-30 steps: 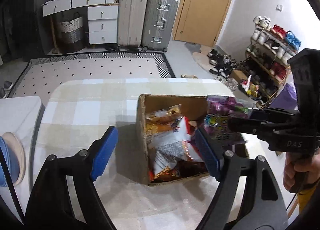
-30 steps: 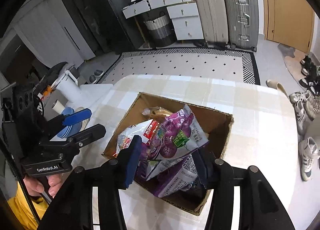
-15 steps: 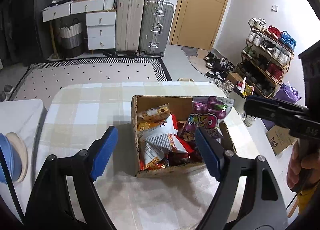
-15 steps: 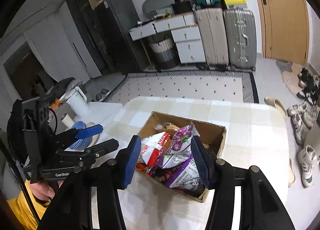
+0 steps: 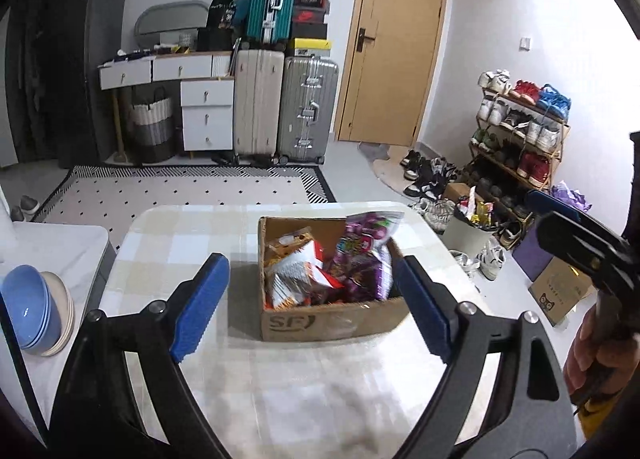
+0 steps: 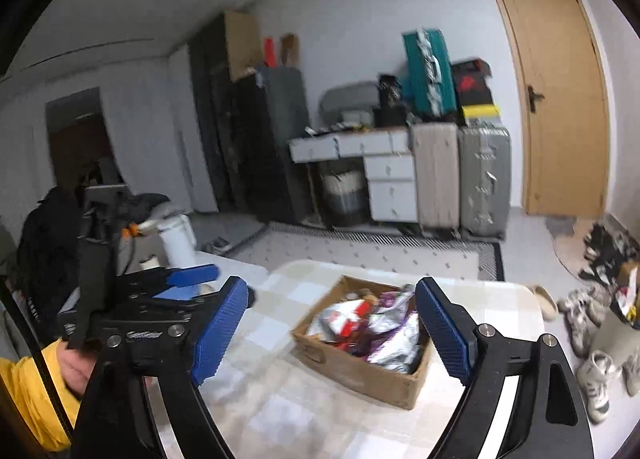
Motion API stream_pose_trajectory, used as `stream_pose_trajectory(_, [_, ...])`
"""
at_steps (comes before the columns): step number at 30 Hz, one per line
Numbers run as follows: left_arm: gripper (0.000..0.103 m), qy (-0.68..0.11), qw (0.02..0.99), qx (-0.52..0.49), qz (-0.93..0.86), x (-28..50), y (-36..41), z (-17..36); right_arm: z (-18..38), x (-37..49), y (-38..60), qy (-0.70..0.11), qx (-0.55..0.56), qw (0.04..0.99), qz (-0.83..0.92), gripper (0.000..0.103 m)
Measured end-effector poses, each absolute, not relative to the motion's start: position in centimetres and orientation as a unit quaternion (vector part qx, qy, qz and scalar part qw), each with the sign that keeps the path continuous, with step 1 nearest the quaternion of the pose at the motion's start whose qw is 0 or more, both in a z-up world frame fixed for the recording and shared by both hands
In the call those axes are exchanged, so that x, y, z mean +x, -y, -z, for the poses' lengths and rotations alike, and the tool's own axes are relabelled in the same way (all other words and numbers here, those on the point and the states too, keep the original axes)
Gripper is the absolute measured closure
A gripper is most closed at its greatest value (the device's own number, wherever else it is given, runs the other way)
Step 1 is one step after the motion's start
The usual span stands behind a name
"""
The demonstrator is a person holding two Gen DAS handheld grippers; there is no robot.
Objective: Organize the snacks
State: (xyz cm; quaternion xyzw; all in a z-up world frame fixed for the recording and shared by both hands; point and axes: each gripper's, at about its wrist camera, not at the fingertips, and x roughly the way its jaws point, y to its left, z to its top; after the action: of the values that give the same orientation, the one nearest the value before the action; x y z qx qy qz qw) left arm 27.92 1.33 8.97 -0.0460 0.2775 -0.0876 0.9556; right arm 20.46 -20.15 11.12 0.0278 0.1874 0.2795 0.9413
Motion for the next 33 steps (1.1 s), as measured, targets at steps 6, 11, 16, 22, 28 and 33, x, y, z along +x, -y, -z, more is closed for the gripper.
stream_pose_trajectory(6, [0.005,-0.226,0.97,-0.039,0.075,21.0,-1.0,-10.6,-10.8,13.2,20.9,-0.12,0.01,0.961,-0.249,0.001])
stream_pose_trajectory(11, [0.001,-0.205,0.974,-0.065,0.075,16.2,-2.0,-10.5,-8.9,9.2,21.1,-0.115,-0.003,0.966,-0.232,0.001])
stream_pose_trajectory(16, [0.001,-0.187,0.979,-0.062,0.041,12.5,-2.8,-9.1,-6.7,6.3,22.1,-0.085,0.032,0.972,-0.218,0.001])
stream_pose_trajectory(22, [0.001,-0.179,0.983,-0.029,0.001,11.3,-2.9,-5.8,-3.4,6.5,23.0,-0.097,0.04,0.975,-0.197,0.001])
stream_pose_trajectory(28, [0.001,-0.206,0.978,-0.032,-0.019,11.9,-3.9,-3.4,-1.5,6.9,24.9,-0.123,0.091,0.971,-0.185,0.001])
stream_pose_trajectory(33, [0.001,-0.214,0.975,-0.045,-0.024,11.9,-4.3,-1.9,-0.9,7.4,25.6,-0.135,0.099,0.97,-0.177,0.001])
